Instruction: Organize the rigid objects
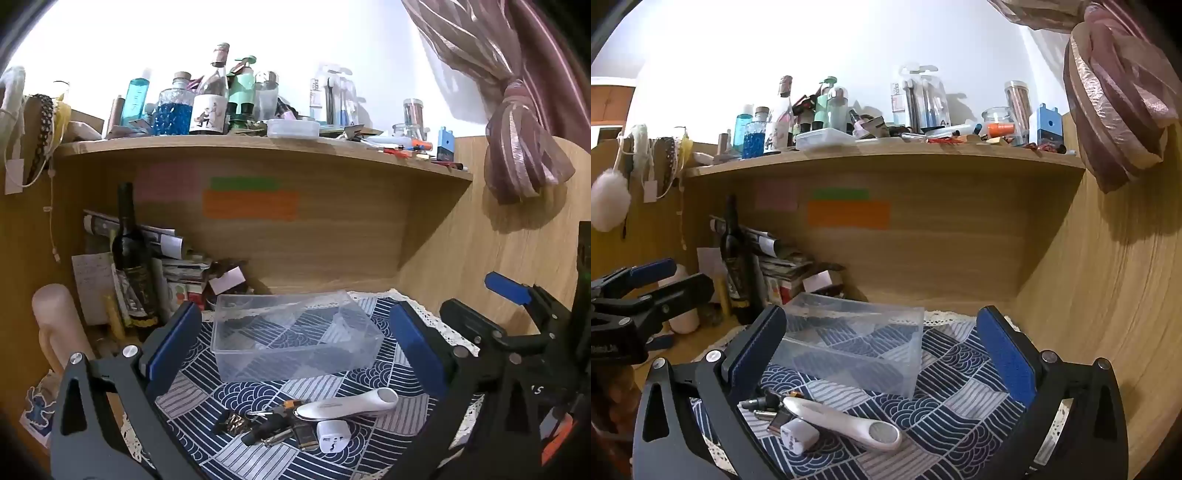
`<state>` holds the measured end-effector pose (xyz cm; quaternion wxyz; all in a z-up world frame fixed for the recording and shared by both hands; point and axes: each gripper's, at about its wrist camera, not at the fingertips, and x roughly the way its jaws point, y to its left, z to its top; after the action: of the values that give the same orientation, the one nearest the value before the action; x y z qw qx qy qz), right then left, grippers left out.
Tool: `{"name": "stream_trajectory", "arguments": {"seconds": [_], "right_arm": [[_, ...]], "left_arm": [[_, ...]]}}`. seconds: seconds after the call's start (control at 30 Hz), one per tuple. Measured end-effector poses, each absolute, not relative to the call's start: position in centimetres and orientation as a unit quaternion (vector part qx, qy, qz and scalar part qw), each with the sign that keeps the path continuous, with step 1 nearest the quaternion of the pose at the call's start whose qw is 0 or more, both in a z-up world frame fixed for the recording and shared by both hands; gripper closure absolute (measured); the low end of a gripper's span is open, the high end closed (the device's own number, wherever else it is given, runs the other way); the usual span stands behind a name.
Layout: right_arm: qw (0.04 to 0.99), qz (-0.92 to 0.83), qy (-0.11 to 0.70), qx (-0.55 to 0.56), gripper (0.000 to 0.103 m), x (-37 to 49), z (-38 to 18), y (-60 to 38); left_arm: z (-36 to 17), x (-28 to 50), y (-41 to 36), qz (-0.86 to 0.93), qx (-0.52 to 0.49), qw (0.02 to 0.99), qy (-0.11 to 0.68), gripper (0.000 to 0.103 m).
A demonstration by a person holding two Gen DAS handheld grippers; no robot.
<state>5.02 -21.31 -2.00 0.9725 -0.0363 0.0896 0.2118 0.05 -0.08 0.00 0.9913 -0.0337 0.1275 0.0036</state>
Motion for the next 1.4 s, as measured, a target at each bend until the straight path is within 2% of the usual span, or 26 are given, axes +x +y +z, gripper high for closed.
{"name": "stream_trajectory", "arguments": {"seconds": [1.4], "right_arm": [[0.97, 0.224, 0.083, -0.032, 0.0, 5.0, -1.6, -21.4]], "left_arm": [[0.2, 0.3, -0.3, 0.002, -0.028, 0.993, 0.115, 0.0]]}}
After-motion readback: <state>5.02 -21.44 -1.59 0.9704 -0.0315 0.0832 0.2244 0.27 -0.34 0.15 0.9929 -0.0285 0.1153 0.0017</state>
